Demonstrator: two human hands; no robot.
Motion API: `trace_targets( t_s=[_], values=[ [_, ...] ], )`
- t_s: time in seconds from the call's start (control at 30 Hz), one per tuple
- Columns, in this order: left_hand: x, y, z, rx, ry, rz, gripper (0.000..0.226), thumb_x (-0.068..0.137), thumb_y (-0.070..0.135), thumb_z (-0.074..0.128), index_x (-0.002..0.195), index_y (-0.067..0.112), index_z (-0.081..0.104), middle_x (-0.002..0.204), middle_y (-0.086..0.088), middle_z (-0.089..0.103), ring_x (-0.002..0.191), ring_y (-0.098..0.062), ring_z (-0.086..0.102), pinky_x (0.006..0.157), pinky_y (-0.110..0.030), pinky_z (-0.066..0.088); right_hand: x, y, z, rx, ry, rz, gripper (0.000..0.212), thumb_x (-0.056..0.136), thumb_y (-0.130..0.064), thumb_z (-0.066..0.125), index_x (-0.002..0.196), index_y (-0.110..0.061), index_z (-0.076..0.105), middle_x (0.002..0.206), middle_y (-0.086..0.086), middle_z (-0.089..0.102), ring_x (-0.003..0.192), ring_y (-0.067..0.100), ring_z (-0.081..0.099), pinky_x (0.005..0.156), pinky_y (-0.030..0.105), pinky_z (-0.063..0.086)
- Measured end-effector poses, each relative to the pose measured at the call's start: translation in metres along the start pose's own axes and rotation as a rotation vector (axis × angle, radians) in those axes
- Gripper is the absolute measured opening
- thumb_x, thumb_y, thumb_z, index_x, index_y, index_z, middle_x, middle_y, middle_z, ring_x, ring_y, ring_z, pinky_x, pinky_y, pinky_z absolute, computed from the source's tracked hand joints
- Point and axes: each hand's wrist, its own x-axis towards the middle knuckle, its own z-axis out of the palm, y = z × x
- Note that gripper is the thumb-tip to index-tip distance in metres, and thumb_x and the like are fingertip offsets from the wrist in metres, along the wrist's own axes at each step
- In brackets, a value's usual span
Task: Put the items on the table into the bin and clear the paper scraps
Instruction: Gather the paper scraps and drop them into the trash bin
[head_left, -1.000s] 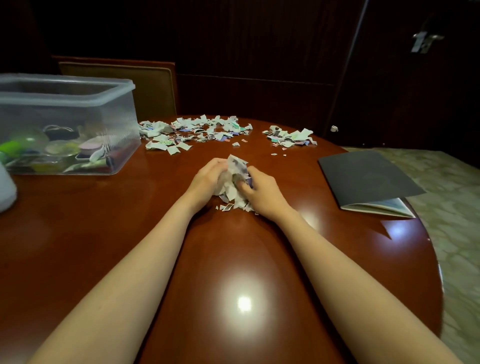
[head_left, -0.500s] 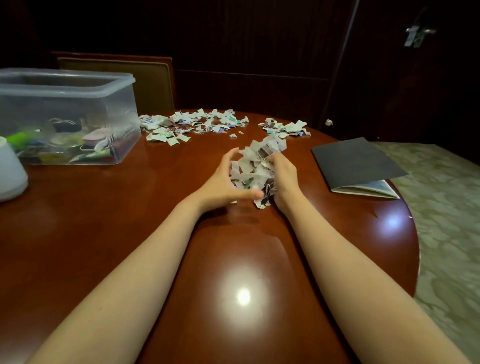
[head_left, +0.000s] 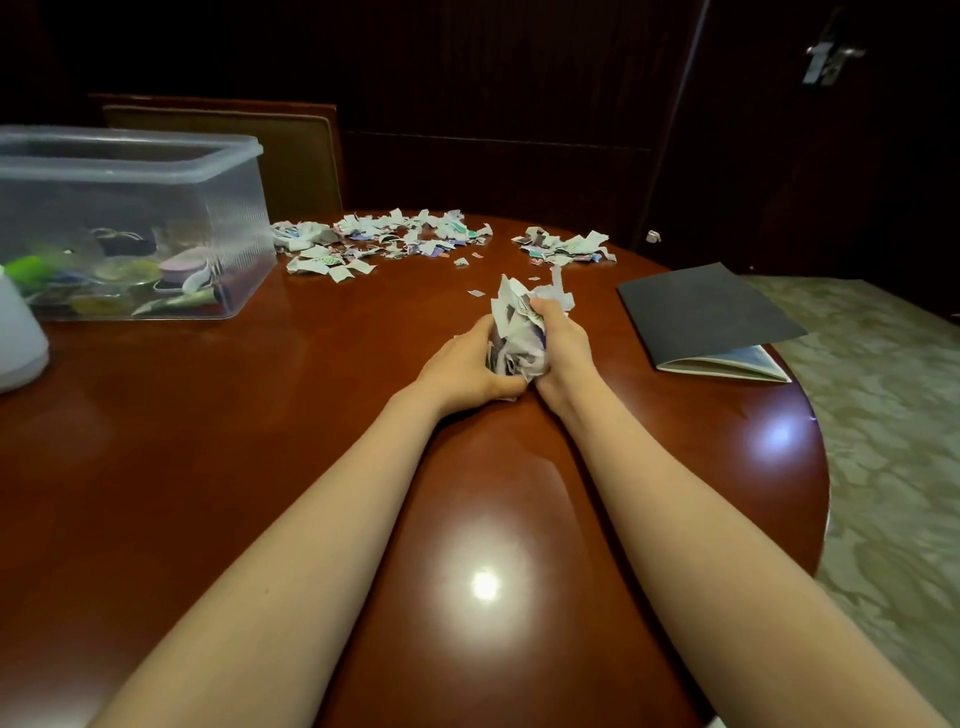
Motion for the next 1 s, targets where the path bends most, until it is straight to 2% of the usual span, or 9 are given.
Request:
trace_targets(
  t_s=[0.07, 0.2, 0.4, 0.57, 0.67, 0.77, 0.87, 0.93, 1.0],
  values=[
    [-0.001, 0.003, 0.001, 0.008, 0.065, -0.003, 0.063, 0.078, 0.02, 0.068, 0.135, 0.02, 0.042, 0.123, -0.002, 0.061, 0.109, -0.021, 0.059, 0.095, -0.04, 0.048, 0.001, 0.0, 0.0, -0.005, 0.007, -0.003, 0.011, 0.091, -0.015, 0.054, 0.082, -0.01, 0.057, 0.075, 0.007, 0.063, 0.062, 0.016, 0.061, 0.052, 0.022, 0.051],
    [0.001, 0.004, 0.004, 0.026, 0.155, -0.018, 0.047, 0.084, 0.016, 0.059, 0.13, 0.02, 0.049, 0.125, -0.003, 0.061, 0.11, -0.025, 0.057, 0.093, -0.038, 0.047, 0.002, 0.002, -0.002, -0.013, 0.037, -0.012, 0.012, 0.093, -0.016, 0.053, 0.081, -0.013, 0.054, 0.072, 0.005, 0.061, 0.051, 0.012, 0.06, 0.042, 0.02, 0.047],
    [0.003, 0.009, 0.002, -0.147, 0.293, -0.125, 0.027, 0.093, 0.008, 0.044, 0.118, 0.016, 0.047, 0.119, -0.005, 0.058, 0.104, -0.024, 0.056, 0.086, -0.037, 0.046, -0.001, 0.007, 0.0, 0.024, 0.038, -0.015, 0.005, 0.093, -0.015, 0.054, 0.093, -0.01, 0.055, 0.082, 0.008, 0.062, 0.066, 0.019, 0.061, 0.06, 0.031, 0.05],
    [0.001, 0.009, 0.001, -0.301, 0.427, -0.135, 0.02, 0.093, 0.004, 0.039, 0.099, 0.019, 0.05, 0.097, 0.003, 0.054, 0.084, -0.014, 0.049, 0.059, -0.021, 0.039, -0.005, 0.011, 0.003, 0.064, 0.059, -0.01, 0.008, 0.093, -0.01, 0.053, 0.086, -0.014, 0.054, 0.081, 0.007, 0.061, 0.067, 0.018, 0.059, 0.061, 0.032, 0.051],
    [0.003, 0.021, 0.0, -0.709, 0.513, -0.238, 0.021, 0.093, 0.003, 0.037, 0.099, 0.017, 0.051, 0.093, 0.0, 0.056, 0.082, -0.015, 0.055, 0.06, -0.022, 0.044, -0.009, 0.011, 0.006, 0.1, 0.077, -0.008, 0.016, 0.093, -0.006, 0.052, 0.081, -0.015, 0.054, 0.074, 0.002, 0.059, 0.059, 0.011, 0.055, 0.043, 0.017, 0.046],
    [0.001, 0.034, -0.003, -1.192, 0.456, -0.303, 0.031, 0.089, 0.003, 0.036, 0.114, 0.004, 0.055, 0.105, -0.014, 0.064, 0.091, -0.028, 0.065, 0.077, -0.036, 0.055, -0.016, 0.009, 0.015, 0.177, 0.066, 0.01, 0.017, 0.093, -0.004, 0.052, 0.079, -0.013, 0.056, 0.074, 0.005, 0.06, 0.063, 0.014, 0.058, 0.056, 0.025, 0.052],
    [-0.005, 0.04, -0.003, -1.3, 0.452, -0.328, 0.034, 0.074, 0.005, 0.044, 0.103, 0.006, 0.06, 0.107, -0.018, 0.062, 0.095, -0.033, 0.062, 0.089, -0.045, 0.05, -0.021, 0.01, 0.022, 0.268, 0.04, 0.021, 0.019, 0.091, 0.001, 0.049, 0.08, -0.011, 0.057, 0.077, 0.009, 0.061, 0.069, 0.021, 0.06, 0.068, 0.034, 0.052],
    [-0.009, 0.048, -0.004, -1.343, 0.466, -0.289, 0.023, 0.084, 0.006, 0.039, 0.088, 0.017, 0.058, 0.095, -0.011, 0.057, 0.087, -0.026, 0.057, 0.084, -0.039, 0.049, -0.023, 0.01, 0.023, 0.284, 0.035, 0.015, 0.02, 0.09, 0.003, 0.048, 0.084, -0.012, 0.059, 0.082, 0.01, 0.061, 0.073, 0.023, 0.06, 0.077, 0.039, 0.051],
    [-0.012, 0.051, -0.006, -1.411, 0.446, -0.269, 0.027, 0.092, 0.009, 0.03, 0.086, 0.018, 0.055, 0.09, -0.008, 0.053, 0.084, -0.023, 0.055, 0.073, -0.032, 0.047, -0.024, 0.007, 0.023, 0.309, 0.046, -0.007, 0.024, 0.089, 0.006, 0.046, 0.102, -0.009, 0.06, 0.085, 0.009, 0.061, 0.074, 0.023, 0.061, 0.08, 0.04, 0.051]
  ],
)
